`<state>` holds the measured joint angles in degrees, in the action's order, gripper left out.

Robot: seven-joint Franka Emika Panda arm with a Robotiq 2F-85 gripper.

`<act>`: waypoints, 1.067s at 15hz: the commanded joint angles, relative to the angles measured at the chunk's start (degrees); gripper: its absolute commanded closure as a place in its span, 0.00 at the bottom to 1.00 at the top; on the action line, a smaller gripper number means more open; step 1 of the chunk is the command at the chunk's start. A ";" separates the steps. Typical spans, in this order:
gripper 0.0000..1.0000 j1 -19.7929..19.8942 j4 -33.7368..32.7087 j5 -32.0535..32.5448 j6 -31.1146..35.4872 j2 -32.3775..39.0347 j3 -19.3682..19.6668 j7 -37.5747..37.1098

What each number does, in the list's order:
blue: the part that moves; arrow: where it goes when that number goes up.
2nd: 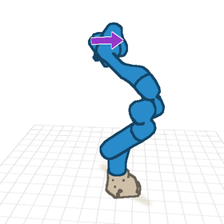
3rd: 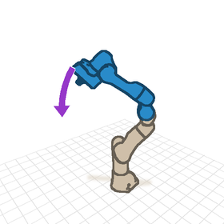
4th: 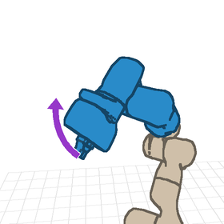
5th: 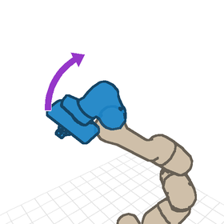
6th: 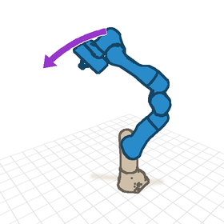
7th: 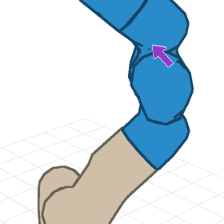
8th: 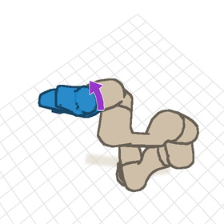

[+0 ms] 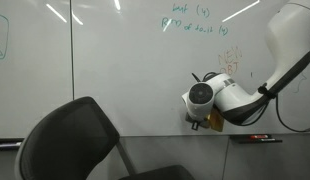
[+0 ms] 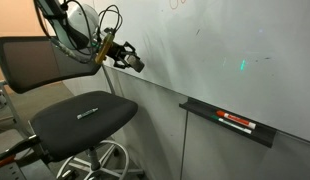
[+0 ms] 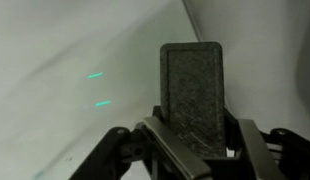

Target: Rub something off the board

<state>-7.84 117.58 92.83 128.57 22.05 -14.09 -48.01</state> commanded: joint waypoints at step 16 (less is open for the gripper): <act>0.69 -13.76 10.40 -33.53 6.81 5.15 -5.02 15.53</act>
<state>-19.61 130.31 62.08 134.26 25.98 -19.18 -35.73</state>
